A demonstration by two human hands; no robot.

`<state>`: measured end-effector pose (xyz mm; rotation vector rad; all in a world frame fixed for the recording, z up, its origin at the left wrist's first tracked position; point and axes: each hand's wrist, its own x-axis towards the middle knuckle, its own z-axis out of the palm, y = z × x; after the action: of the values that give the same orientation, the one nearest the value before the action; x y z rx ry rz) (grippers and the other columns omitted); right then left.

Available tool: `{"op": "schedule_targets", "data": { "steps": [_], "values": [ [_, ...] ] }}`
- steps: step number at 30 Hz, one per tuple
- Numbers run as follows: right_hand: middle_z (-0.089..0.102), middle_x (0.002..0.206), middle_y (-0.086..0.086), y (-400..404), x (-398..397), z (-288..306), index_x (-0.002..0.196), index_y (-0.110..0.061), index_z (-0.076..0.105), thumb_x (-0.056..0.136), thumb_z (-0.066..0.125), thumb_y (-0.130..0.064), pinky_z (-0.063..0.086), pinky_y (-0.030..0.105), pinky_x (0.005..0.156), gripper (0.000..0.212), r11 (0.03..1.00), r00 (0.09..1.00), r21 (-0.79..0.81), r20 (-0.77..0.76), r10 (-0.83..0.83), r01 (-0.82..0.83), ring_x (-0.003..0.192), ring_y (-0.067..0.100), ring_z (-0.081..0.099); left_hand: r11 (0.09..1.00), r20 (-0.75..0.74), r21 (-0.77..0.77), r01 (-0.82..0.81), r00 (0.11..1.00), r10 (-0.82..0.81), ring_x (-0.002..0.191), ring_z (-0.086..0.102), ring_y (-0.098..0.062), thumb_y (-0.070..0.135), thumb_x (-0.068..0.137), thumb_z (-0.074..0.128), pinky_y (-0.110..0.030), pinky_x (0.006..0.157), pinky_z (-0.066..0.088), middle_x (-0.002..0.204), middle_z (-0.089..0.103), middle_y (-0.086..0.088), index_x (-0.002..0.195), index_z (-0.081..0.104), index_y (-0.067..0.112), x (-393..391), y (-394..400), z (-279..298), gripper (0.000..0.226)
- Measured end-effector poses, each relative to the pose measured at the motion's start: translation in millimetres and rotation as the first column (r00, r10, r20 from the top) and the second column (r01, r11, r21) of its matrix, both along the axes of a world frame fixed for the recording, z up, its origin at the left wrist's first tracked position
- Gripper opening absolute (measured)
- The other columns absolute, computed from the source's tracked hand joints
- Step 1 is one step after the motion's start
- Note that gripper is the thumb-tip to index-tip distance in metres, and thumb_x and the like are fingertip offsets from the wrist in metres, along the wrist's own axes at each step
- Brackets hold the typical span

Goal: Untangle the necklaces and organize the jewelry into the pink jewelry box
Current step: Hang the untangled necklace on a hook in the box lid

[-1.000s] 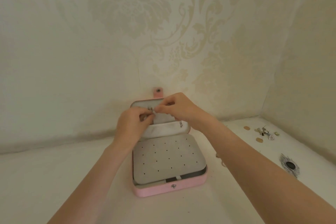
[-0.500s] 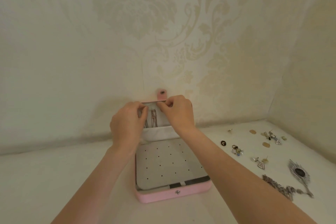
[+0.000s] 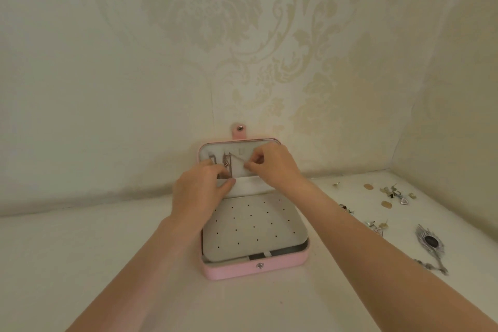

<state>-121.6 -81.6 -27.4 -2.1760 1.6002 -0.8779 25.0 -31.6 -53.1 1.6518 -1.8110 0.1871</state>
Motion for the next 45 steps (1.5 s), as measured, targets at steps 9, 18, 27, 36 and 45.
{"op": "schedule_targets", "data": {
  "steps": [9,18,27,36,45],
  "values": [
    [0.069,0.099,0.01,3,3,15,0.095,-0.008,0.071,0.086,0.063,-0.016,0.048,0.033,0.082,0.014,0.991,0.984,-0.127,-0.179,0.009,-0.033,0.091,0.025,0.062,0.981,-0.124,0.121,0.154,0.982,-0.139,0.059,0.039,-0.006,0.025,0.084,0.066,-0.017,0.052,0.028,0.062,0.039,0.012,0.079,0.062,0.019,7,-3,-1,0.009],
    [0.064,0.059,0.005,9,17,20,0.081,-0.002,0.071,0.083,0.065,-0.002,0.057,0.026,0.061,0.006,0.999,0.882,-0.032,0.471,0.024,-0.01,0.049,0.013,0.059,0.964,-0.168,0.153,0.217,0.967,-0.191,0.054,0.037,-0.004,0.022,0.083,0.067,-0.015,0.05,0.028,0.059,0.039,0.008,0.072,0.055,0.023,9,-5,-4,0.016],
    [0.071,0.075,0.02,10,19,20,0.083,0.0,0.07,0.08,0.064,0.0,0.056,0.042,0.078,0.007,0.998,0.952,-0.005,0.297,0.069,-0.07,0.064,0.026,0.066,0.962,-0.169,0.151,0.226,0.965,-0.2,0.054,0.037,-0.005,0.021,0.085,0.064,-0.016,0.05,0.028,0.06,0.038,0.007,0.077,0.056,0.019,9,-3,-4,0.012],
    [0.07,0.104,0.011,20,9,8,0.098,-0.003,0.071,0.087,0.056,-0.011,0.047,0.029,0.083,0.02,0.955,0.963,0.233,-0.156,0.221,-0.181,0.097,0.022,0.062,0.961,-0.168,0.152,0.23,0.964,-0.204,0.057,0.036,-0.004,0.019,0.086,0.062,-0.017,0.05,0.026,0.062,0.038,0.006,0.076,0.053,0.019,7,-4,-3,0.014],
    [0.07,0.093,0.022,20,10,0,0.089,0.004,0.073,0.082,0.066,-0.007,0.039,0.025,0.066,0.015,0.974,0.975,0.162,0.183,0.126,-0.156,0.073,0.016,0.052,0.947,-0.176,0.167,0.275,0.953,-0.245,0.061,0.038,-0.005,0.011,0.091,0.053,-0.012,0.055,0.032,0.069,0.04,0.007,0.079,0.051,0.015,8,-2,-1,0.013]
  ]
}}
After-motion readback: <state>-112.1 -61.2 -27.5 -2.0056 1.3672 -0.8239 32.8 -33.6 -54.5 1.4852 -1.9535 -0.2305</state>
